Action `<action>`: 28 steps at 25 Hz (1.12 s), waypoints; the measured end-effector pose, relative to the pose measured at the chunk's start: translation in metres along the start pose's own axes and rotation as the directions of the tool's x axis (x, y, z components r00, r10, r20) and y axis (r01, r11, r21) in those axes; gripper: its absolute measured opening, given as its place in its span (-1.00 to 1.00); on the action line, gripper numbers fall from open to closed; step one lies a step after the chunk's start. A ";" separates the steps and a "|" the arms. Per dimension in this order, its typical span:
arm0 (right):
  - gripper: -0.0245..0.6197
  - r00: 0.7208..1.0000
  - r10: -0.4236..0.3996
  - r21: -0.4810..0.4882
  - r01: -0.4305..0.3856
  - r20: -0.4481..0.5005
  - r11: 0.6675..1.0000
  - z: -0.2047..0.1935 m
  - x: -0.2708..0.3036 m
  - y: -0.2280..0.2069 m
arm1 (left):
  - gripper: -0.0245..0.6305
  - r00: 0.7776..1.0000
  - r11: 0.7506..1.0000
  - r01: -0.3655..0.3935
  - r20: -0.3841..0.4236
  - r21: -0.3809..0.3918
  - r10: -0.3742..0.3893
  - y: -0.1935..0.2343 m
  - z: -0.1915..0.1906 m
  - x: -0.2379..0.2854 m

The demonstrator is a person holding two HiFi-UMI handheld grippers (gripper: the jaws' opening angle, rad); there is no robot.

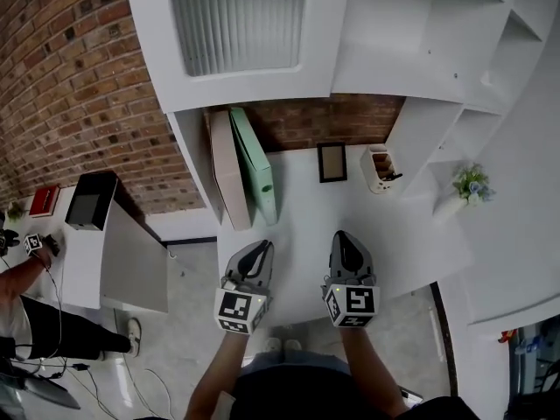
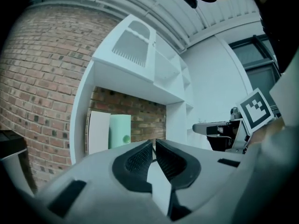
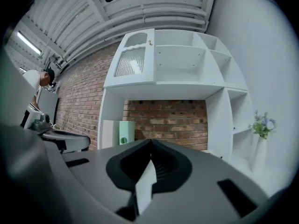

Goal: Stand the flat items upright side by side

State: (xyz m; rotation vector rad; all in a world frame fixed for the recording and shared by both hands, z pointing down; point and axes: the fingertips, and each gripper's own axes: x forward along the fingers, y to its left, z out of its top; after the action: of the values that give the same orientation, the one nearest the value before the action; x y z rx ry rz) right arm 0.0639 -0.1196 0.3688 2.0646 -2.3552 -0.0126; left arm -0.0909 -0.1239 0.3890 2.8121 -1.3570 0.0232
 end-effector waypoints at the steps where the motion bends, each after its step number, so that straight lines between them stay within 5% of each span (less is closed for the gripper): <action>1: -0.93 1.000 -0.013 0.001 0.013 0.000 1.000 0.000 -0.005 -0.006 | -0.85 1.000 1.000 0.013 0.006 0.005 -0.013 -0.005 0.004 0.003; 14: -0.93 0.991 -0.128 0.011 0.129 -0.043 0.992 -0.010 -0.041 -0.054 | -0.89 0.997 0.997 0.065 -0.046 0.033 -0.063 -0.027 0.002 0.024; 28: -0.93 0.991 -0.112 0.011 0.113 -0.078 0.993 -0.016 -0.042 -0.054 | -0.90 0.997 0.998 0.052 -0.055 0.025 -0.051 -0.022 -0.001 0.024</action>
State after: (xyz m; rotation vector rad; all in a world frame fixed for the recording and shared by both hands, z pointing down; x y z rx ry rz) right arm 0.1231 -0.0852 0.3842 2.1610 -2.1992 0.0836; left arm -0.0590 -0.1286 0.3901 2.8449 -1.2827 0.1165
